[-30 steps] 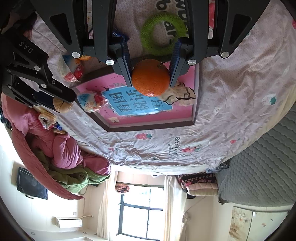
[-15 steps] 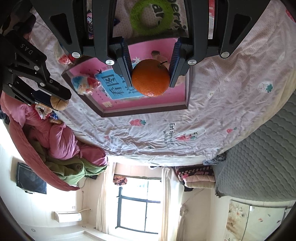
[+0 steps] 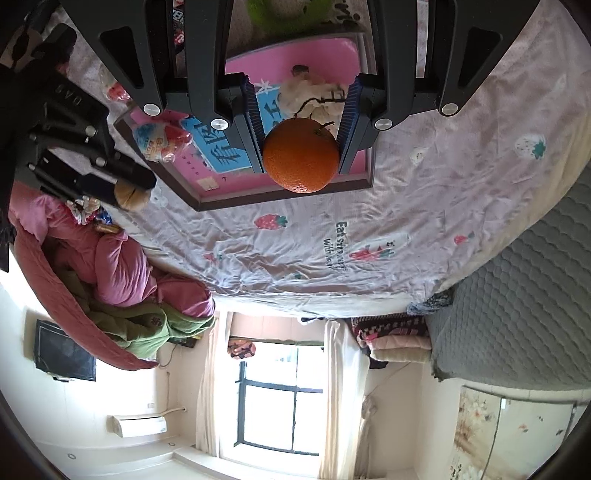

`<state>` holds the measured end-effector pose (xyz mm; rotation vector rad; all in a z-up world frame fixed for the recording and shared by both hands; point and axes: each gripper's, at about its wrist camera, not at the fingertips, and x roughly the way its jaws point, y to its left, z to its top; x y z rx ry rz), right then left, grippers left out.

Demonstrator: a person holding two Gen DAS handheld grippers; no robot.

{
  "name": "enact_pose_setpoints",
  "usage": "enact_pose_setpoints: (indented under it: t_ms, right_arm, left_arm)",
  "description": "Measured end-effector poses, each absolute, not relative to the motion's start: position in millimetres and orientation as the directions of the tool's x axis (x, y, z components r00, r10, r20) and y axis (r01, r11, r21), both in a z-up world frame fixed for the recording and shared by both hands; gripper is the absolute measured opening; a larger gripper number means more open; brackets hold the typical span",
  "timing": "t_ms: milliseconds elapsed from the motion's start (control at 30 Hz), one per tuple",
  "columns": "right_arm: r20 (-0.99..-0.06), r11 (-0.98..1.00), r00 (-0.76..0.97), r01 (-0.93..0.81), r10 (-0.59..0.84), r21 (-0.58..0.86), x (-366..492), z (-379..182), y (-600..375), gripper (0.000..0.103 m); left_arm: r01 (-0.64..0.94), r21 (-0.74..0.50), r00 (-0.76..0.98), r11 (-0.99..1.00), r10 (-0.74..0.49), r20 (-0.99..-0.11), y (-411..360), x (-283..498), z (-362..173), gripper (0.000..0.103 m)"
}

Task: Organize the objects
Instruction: 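Carry the orange and walnut over the grey box with both grippers, then lower the orange and walnut onto the pink book inside the box with both grippers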

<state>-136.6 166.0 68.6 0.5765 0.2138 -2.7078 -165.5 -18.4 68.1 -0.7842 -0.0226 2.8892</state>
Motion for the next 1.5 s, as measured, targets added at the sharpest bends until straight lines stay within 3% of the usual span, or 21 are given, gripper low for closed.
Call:
enact_pose_setpoints:
  t_ms: [700, 1500]
  right_arm:
    - [-0.567, -0.912, -0.759, 0.408, -0.319, -0.034, -147, 22, 168, 0.034]
    - [-0.691, -0.907, -0.659, 0.42, -0.296, -0.012, -167, -11, 158, 0.034]
  left_arm:
    - [-0.103, -0.077, -0.688, -0.992, 0.127, -0.714, -19, -198, -15, 0.038]
    - [-0.107, -0.11, -0.635, -0.988, 0.153, -0.757, -18, -216, -39, 0.038]
